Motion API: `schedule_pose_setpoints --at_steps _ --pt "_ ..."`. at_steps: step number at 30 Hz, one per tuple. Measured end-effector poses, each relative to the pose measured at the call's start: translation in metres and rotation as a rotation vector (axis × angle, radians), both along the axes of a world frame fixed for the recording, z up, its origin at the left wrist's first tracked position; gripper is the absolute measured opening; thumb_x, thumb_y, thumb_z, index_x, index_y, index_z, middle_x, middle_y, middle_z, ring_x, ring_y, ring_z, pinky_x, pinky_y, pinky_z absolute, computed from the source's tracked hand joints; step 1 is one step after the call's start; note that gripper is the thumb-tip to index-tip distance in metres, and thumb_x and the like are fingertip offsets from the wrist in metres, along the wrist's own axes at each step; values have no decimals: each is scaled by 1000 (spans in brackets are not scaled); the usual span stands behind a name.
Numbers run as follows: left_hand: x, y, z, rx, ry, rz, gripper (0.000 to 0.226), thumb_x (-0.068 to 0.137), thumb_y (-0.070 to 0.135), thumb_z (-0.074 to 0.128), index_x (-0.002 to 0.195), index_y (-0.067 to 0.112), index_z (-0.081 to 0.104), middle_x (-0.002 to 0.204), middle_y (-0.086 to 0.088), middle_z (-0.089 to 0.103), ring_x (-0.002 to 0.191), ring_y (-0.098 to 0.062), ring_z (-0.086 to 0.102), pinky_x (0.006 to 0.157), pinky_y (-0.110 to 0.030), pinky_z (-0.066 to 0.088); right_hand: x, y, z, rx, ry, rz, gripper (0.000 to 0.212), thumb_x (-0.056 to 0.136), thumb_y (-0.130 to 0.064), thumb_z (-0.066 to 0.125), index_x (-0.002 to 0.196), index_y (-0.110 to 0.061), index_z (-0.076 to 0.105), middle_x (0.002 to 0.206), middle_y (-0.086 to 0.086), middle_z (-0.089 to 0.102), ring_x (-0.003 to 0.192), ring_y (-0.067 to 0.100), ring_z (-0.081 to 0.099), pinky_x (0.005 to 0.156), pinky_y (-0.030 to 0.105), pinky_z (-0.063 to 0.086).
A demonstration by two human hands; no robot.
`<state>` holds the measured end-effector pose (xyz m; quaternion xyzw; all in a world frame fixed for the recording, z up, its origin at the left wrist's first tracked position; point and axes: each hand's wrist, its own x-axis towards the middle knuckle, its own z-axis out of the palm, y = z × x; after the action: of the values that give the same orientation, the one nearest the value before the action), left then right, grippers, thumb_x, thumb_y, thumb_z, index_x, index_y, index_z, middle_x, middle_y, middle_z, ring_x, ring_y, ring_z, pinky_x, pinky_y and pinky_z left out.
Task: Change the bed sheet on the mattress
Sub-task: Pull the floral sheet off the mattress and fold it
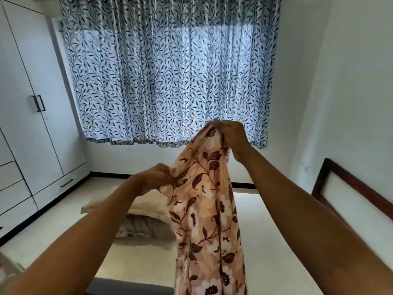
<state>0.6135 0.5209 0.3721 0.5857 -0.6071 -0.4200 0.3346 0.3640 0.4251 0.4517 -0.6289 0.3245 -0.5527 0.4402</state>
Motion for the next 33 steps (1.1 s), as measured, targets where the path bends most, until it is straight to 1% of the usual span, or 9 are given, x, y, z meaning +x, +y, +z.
schedule_pose_setpoints --at_steps 6,10,12,19,22,25,26,29,33 --pt "-1 -9 15 -252 296 232 27 89 26 74 101 2 77 99 -20 75 88 -30 69 81 -42 55 -32 1 -27 337 71 335 28 93 -36 67 102 -10 75 102 16 73 90 31 69 83 37 56" --pt "-28 -14 38 -347 320 165 16 93 11 68 105 4 76 101 -20 76 91 -34 73 82 -42 60 -26 8 -67 549 293 547 80 87 -55 71 137 6 55 137 29 56 115 41 54 103 49 42" --pt "-41 -17 43 -325 362 98 22 94 6 65 114 6 74 106 -22 74 97 -38 72 86 -45 59 -16 14 -77 578 244 639 84 90 -55 68 143 7 47 142 30 50 118 42 52 106 50 42" --pt "-49 -16 32 -240 381 -96 27 97 3 59 122 6 69 98 -17 75 84 -30 73 73 -38 62 -15 -1 -51 388 -7 363 50 92 -22 66 129 10 61 117 24 64 100 34 65 88 42 56" --pt "-44 -16 22 -221 395 -90 29 96 3 61 123 6 69 101 -19 75 84 -29 72 71 -34 62 -21 -8 -42 391 -168 422 25 83 -16 61 96 1 75 86 11 68 76 23 65 74 34 57" --pt "-42 -17 18 -199 429 -106 33 95 -3 58 126 7 68 114 -25 71 93 -33 70 76 -37 62 -22 -11 -47 440 -291 519 30 85 -16 50 72 -4 74 73 8 69 64 20 63 70 30 51" --pt "-42 -17 18 -200 424 -115 35 95 -5 56 127 7 67 115 -25 71 93 -33 71 75 -36 62 -21 -13 -49 425 -297 482 25 83 -19 60 85 2 73 87 14 70 73 25 65 74 32 52" --pt "-41 -17 16 -220 399 -131 37 95 -6 56 128 7 67 116 -25 71 93 -32 71 77 -38 61 -19 -15 -52 468 -296 536 82 76 -30 75 145 5 46 141 26 54 116 41 57 102 48 48" --pt "-35 -20 14 -234 327 -23 21 95 8 64 113 3 74 105 -28 72 86 -36 70 77 -43 58 -23 -9 -38 327 88 506 58 86 -26 75 133 5 61 132 28 63 115 37 64 104 47 52"
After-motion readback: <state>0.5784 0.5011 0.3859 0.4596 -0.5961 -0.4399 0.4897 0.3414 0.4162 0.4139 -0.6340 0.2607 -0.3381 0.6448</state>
